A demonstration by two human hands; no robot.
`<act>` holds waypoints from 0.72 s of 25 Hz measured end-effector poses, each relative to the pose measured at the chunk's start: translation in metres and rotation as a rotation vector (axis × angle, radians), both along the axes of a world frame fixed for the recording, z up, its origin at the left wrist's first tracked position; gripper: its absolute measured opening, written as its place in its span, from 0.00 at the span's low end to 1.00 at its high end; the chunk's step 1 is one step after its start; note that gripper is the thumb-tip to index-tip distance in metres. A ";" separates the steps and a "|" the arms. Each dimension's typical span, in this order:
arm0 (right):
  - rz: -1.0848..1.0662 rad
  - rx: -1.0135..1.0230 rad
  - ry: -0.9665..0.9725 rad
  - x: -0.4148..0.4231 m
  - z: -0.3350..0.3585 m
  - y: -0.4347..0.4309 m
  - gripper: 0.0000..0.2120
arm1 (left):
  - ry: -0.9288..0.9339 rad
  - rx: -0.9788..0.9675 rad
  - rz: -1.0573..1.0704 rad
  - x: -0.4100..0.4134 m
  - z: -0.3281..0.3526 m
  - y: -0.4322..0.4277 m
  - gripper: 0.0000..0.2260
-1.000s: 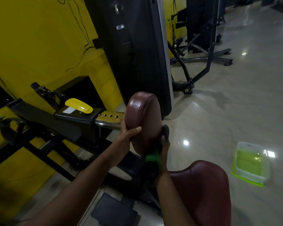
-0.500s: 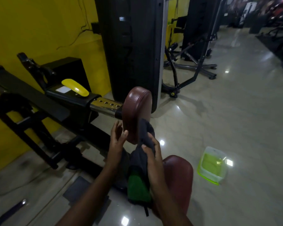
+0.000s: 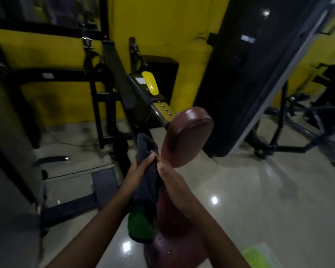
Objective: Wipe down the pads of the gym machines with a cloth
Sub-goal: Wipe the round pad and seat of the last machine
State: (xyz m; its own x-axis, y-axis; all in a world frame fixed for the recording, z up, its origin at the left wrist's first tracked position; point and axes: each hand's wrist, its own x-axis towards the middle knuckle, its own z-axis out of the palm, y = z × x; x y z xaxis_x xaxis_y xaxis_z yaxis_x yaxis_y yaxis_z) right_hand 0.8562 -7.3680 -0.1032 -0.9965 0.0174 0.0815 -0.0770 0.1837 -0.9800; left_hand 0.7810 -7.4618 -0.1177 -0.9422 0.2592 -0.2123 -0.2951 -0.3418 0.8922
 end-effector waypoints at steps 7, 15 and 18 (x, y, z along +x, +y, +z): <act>-0.299 0.924 0.621 -0.057 0.093 0.100 0.18 | 0.316 -0.141 0.352 -0.010 0.039 0.055 0.25; -0.100 1.079 0.445 -0.126 0.079 0.136 0.29 | 0.427 -0.735 0.508 -0.021 0.075 0.133 0.24; -0.134 1.026 0.529 -0.130 0.076 0.137 0.26 | 0.405 -0.660 0.512 -0.042 0.064 0.129 0.25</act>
State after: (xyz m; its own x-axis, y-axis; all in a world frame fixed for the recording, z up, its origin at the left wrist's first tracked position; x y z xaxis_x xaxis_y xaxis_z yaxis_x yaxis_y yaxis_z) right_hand 0.7264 -7.2306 -0.0274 -0.8291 -0.1954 0.5239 -0.3521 0.9102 -0.2179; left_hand 0.7393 -7.3331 -0.0533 -0.9429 -0.2651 0.2014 0.1281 0.2694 0.9545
